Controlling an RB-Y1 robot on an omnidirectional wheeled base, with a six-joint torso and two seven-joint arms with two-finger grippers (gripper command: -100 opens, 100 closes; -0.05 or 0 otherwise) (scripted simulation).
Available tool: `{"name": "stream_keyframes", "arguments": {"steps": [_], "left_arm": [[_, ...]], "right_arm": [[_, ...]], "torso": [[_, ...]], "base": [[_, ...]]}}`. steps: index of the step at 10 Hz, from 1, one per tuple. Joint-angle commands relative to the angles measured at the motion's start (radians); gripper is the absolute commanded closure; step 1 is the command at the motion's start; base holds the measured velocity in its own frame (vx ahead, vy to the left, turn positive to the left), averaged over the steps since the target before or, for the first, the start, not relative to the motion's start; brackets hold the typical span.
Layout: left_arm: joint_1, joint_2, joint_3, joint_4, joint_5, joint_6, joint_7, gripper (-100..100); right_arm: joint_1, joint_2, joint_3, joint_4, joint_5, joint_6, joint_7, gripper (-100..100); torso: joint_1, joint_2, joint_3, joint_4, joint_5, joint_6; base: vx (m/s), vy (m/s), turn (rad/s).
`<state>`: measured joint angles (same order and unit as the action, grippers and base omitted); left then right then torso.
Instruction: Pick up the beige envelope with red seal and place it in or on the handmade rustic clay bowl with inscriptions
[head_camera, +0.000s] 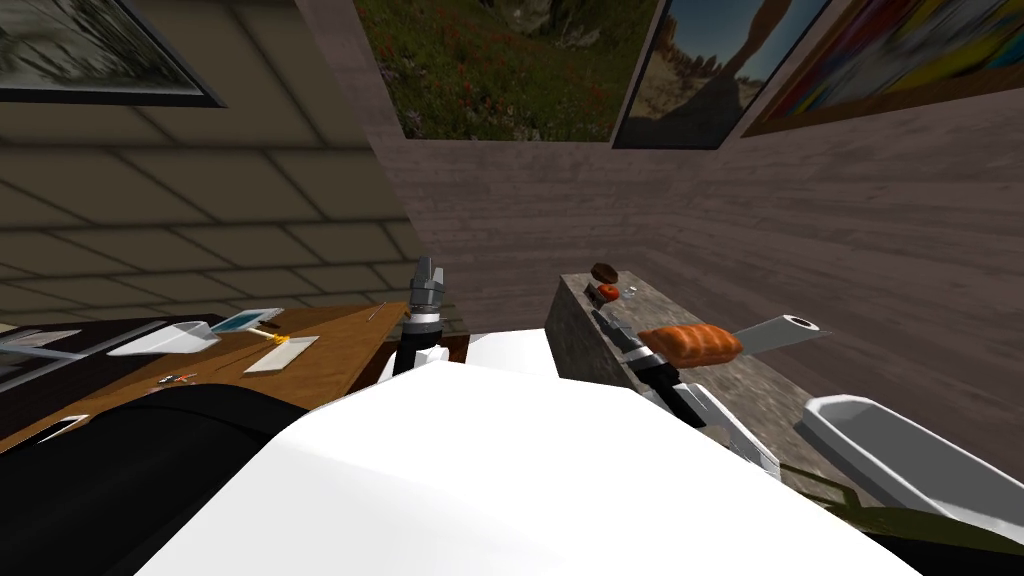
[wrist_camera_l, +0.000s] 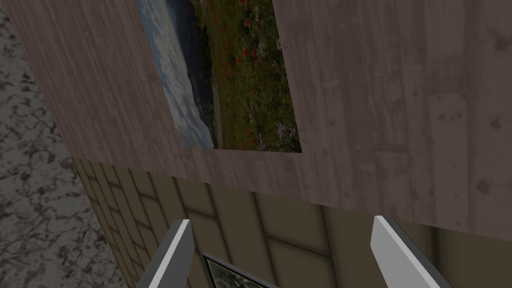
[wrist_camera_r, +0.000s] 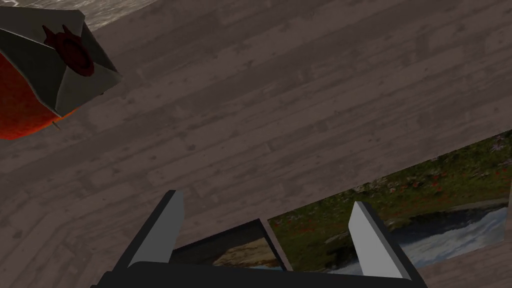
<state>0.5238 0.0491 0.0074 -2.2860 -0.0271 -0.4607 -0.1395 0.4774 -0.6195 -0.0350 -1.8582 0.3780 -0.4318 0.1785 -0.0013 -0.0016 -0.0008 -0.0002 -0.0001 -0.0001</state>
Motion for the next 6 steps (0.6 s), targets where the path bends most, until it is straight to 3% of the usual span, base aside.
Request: {"name": "stream_keyframes", "arguments": {"steps": [1,6], "left_arm": [[0.000,0.000,0.000,0.000,0.000,0.000,0.000,0],[0.000,0.000,0.000,0.000,0.000,0.000,0.000,0]], "right_arm": [[0.001,-0.039,0.003,0.042,0.026,0.016,0.022,-100],[0.003,-0.149,0.021,0.137,0.083,0.080,0.064,-100]], "torso": [[0.000,0.000,0.000,0.000,0.000,0.000],[-0.001,-0.002,-0.001,-0.001,0.000,0.000]], "base": [[0.033,-0.012,0.072],[0.053,-0.021,0.063]]}}
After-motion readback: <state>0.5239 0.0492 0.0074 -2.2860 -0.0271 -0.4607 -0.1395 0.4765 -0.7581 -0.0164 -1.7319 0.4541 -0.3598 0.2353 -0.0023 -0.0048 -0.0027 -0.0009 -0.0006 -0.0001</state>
